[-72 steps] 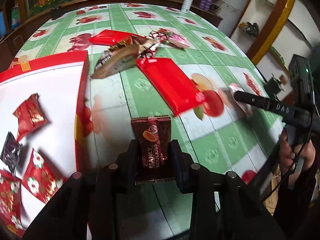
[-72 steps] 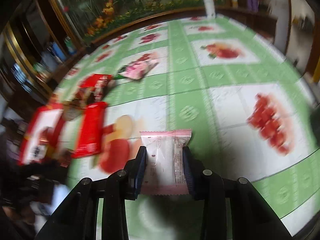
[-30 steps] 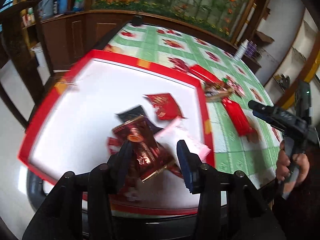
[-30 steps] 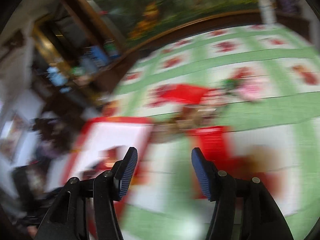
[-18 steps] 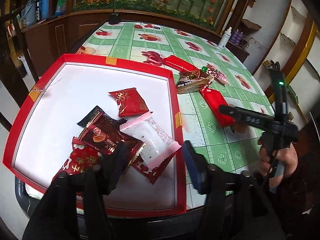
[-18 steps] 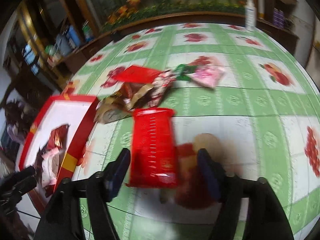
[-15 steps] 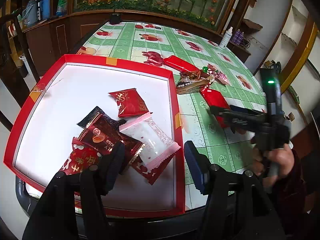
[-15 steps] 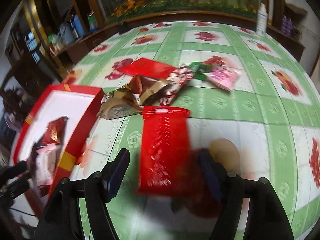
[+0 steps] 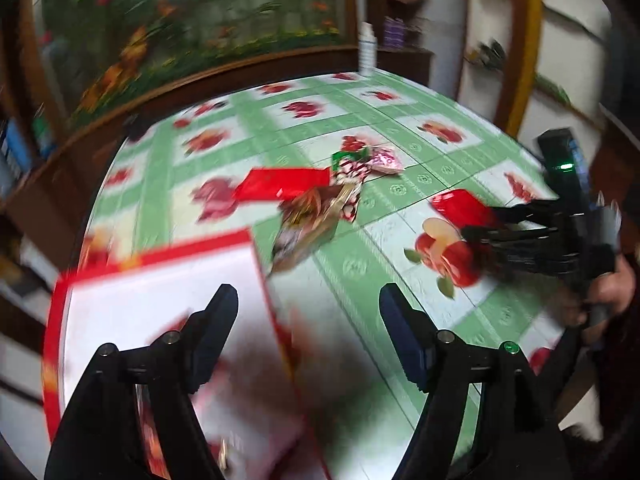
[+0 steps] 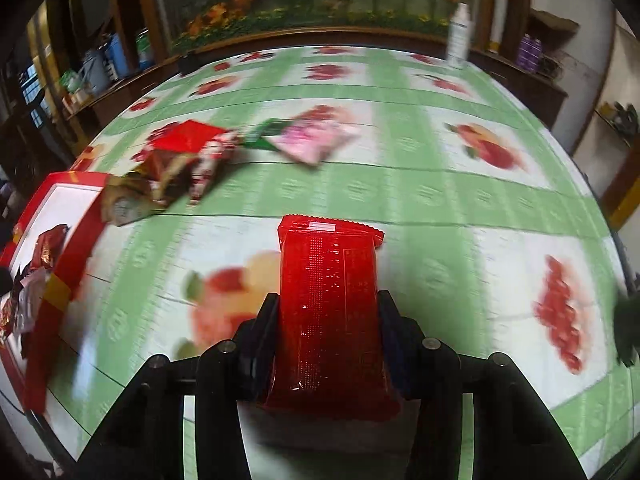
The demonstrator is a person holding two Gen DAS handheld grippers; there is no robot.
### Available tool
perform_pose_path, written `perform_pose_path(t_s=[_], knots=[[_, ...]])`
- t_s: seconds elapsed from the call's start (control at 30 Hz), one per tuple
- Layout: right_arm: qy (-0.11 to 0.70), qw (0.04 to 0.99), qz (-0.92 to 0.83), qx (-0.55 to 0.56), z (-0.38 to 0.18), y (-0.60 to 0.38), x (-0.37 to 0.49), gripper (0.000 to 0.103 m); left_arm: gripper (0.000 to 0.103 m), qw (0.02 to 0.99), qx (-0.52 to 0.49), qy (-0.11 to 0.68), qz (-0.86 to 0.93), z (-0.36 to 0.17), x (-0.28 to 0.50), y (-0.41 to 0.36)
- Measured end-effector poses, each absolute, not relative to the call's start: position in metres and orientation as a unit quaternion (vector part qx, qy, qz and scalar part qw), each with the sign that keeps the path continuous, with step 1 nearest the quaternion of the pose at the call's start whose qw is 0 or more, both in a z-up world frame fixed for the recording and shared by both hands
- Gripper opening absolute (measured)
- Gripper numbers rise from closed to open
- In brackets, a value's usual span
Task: Organize snacks
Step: 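Grasp the red rectangular packet with the right tool while the left grasps the brown-gold bag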
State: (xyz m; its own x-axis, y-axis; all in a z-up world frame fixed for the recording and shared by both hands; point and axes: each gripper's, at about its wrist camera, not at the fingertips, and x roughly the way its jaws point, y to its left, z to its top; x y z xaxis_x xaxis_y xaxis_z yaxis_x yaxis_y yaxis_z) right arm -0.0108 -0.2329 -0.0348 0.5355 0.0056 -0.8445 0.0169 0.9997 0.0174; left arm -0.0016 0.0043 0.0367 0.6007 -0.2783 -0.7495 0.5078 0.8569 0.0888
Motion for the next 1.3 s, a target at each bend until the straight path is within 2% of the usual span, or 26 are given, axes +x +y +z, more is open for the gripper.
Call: perform_pose_path(t_s=[0.47,0.53,0.6,0.63,0.73,0.93,1.1,1.3], knots=[[0.471,0.881,0.009,0.048,-0.032,-0.261,-0.023,0.053,0.071,0.825,0.272,0.412,-0.276,-0.001,0.066,-0.053],[0.469,0.881,0.013,0.057,-0.032,-0.264,-0.023,0.053,0.052,0.813,0.284,0.430,-0.271,-0.012,0.070,-0.058],[0.469,0.881,0.013,0.058,-0.032,-0.263,-0.023,0.053,0.045,0.815,0.289,0.432,-0.255,-0.019,0.074,-0.060],[0.469,0.881,0.014,0.058,-0.032,-0.263,-0.023,0.053,0.035,0.818,0.289,0.426,-0.256,-0.018,0.073,-0.061],[0.468,0.881,0.014,0.061,-0.031,-0.264,-0.023,0.053,0.029,0.822,0.254,0.429,-0.274,-0.012,0.064,-0.059],[0.470,0.881,0.009,0.054,-0.032,-0.263,-0.023,0.053,0.029,0.829,0.284,0.411,-0.250,-0.013,-0.003,-0.079],[0.473,0.880,-0.006,0.036,-0.032,-0.256,-0.022,0.053,0.029,0.827,0.214,0.426,-0.299,-0.004,-0.058,-0.076],[0.474,0.880,-0.019,0.020,-0.033,-0.248,-0.023,0.050,0.029,0.827,0.123,0.456,-0.306,0.001,-0.065,-0.050]])
